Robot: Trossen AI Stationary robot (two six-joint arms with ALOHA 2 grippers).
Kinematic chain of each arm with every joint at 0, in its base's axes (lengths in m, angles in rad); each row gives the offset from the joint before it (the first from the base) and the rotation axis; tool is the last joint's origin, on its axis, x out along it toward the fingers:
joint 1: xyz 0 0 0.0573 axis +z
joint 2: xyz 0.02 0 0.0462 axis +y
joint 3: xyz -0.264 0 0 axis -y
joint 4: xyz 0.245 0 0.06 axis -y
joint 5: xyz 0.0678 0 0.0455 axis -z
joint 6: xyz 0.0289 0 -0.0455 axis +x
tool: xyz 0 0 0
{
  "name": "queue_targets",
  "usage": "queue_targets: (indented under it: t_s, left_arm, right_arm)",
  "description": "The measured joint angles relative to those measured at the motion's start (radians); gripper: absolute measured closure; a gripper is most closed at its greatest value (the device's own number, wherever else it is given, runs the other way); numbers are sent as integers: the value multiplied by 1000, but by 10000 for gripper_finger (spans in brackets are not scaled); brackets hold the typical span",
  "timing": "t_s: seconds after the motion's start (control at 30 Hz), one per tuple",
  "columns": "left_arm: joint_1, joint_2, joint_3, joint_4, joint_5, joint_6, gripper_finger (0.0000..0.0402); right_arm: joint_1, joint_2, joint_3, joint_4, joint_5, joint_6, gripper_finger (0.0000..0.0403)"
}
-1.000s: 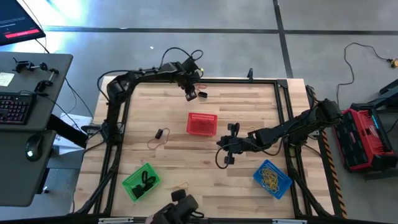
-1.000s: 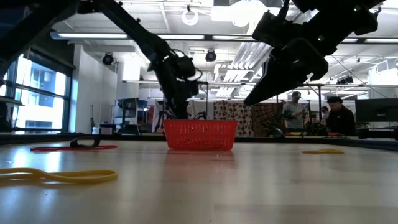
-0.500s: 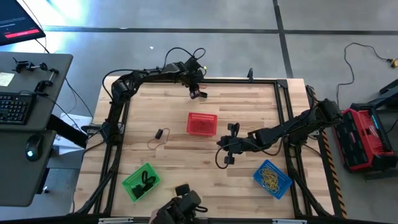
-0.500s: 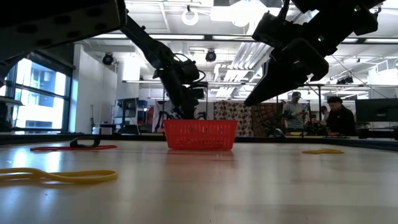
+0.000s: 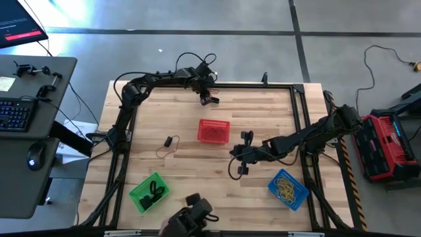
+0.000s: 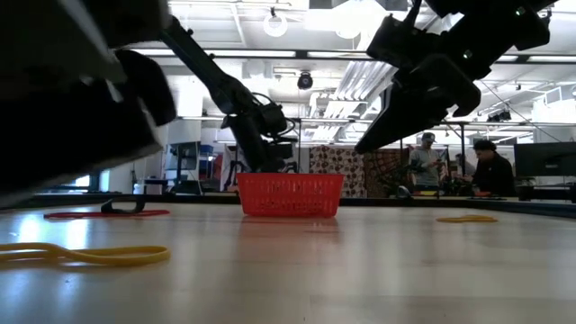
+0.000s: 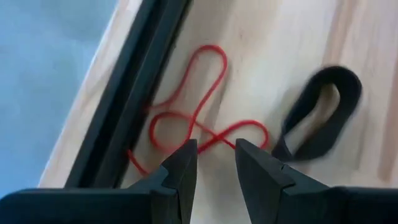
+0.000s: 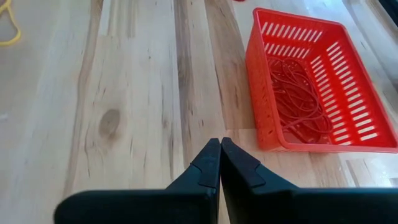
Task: Sort rubber bands into baskets
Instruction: Put the red rubber band into the red bin
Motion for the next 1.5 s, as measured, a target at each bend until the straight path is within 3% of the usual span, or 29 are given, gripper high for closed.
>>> queue_targets:
  t_s: [0.4, 0.7, 1.03, 1.5]
  left_arm:
    - [1, 22, 1, 50, 34, 17, 302]
    - [0, 22, 0, 50, 36, 36, 395]
    - [-3, 26, 79, -81, -80, 86, 401]
    - [-8, -88, 85, -130, -126, 113, 401]
  right_arm:
    - [2, 0, 0, -1, -2, 0, 403]
    - [2, 0, 0, -2, -3, 0, 403]
    - [2, 0, 0, -2, -3, 3, 403]
    - [2, 0, 0, -19, -1, 10, 403]
